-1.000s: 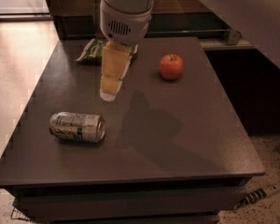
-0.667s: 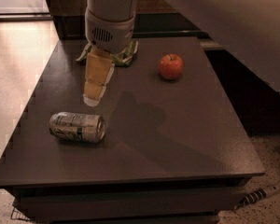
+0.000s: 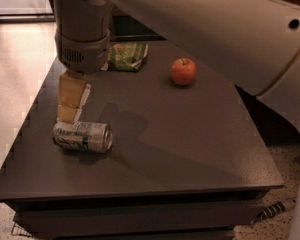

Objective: Place 7up can upright

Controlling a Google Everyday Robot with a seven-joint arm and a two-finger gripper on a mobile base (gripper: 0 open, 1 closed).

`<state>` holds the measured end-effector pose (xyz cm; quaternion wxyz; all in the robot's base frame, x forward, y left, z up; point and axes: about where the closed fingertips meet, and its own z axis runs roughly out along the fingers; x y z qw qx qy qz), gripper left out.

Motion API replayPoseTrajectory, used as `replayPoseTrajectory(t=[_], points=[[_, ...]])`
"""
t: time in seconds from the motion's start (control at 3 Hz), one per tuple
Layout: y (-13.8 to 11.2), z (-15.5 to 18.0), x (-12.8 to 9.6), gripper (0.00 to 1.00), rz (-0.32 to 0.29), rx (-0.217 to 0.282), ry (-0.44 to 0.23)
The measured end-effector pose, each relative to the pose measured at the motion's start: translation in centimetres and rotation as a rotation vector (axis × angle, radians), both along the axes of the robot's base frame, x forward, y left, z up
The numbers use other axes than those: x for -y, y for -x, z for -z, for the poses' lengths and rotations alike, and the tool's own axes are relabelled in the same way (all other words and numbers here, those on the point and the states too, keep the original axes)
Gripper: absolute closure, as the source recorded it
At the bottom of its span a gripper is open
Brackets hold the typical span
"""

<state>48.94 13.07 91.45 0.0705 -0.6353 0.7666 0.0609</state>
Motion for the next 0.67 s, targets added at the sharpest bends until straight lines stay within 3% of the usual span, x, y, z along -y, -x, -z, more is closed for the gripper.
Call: replayPoseTrajectory(t=[0.67], points=[[1.5, 2.9, -2.4, 0.0, -0.032, 0.015, 0.082]])
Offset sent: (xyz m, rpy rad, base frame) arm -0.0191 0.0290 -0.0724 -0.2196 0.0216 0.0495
